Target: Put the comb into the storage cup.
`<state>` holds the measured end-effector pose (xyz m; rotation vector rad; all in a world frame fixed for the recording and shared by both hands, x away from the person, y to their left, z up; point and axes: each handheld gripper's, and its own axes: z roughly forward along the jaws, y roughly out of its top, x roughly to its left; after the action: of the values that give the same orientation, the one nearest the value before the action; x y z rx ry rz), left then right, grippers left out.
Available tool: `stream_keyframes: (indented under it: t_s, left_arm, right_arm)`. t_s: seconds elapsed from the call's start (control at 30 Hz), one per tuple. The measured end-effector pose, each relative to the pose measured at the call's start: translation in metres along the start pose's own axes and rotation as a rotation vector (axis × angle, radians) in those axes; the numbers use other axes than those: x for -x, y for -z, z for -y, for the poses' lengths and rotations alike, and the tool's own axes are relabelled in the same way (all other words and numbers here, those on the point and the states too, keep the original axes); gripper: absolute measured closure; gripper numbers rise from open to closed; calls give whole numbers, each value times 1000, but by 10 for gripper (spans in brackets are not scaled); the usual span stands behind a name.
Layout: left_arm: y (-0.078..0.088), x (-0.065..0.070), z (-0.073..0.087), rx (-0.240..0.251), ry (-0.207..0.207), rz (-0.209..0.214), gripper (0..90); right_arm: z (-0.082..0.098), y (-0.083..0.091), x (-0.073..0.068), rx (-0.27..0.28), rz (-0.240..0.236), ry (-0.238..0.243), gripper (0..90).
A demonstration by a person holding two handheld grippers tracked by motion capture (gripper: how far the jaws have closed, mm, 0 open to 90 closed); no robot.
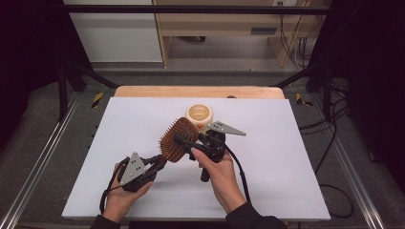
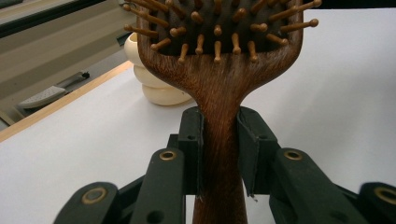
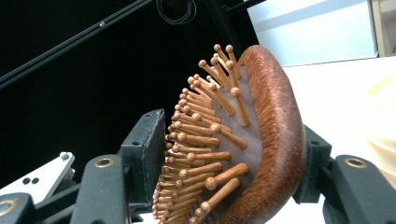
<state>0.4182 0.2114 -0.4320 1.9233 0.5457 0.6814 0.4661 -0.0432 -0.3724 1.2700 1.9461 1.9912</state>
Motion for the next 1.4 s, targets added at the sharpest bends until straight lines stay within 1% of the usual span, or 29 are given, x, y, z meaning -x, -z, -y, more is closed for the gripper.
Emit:
stream_keyframes:
  t_s: [0.2,0.43,0.5,0.6,0.7,0.83,0.93,1.03,1.1,1.17,1.23,1.27,1.37,1.4]
  left_arm:
    - [0,-1,1,8,14,0,724]
    - [0,-1,1,27,36,0,726]
    - [1,-2,1,25,36,1,726]
    - [0,-2,2,25,42,4,726]
    - [0,-3,2,33,64,20,725]
    - [-1,-3,2,41,75,21,724]
    - [-2,-3,2,47,90,33,724]
    - [-2,-5,3,56,117,41,720]
    - [-2,-6,4,63,131,42,715]
    - [-2,-6,4,68,134,38,713]
    - [-2,-6,4,69,139,38,705]
    - [-2,-6,4,69,143,40,688]
    - [-1,-7,5,89,158,40,595]
    - [0,-8,5,93,161,39,587]
  right_arm:
    - [0,0,-2,13,-10,-6,445]
    - [-3,0,-9,21,-15,17,495]
    - [-4,-1,-10,20,-17,26,501]
    - [-5,-1,-12,15,-12,25,509]
    - [-6,-1,-13,6,-7,29,518]
    - [-8,-1,-16,4,-7,38,524]
    - [-9,-1,-17,7,-3,24,527]
    - [-10,-2,-19,5,-2,43,528]
    - [-11,-3,-20,3,-1,44,529]
    - [-12,-3,-20,5,-1,45,530]
    - [-12,-3,-20,7,-3,43,530]
    - [-13,-2,-20,8,-2,39,530]
    - [-15,0,-17,18,11,39,530]
    - [-16,2,-14,28,15,30,530]
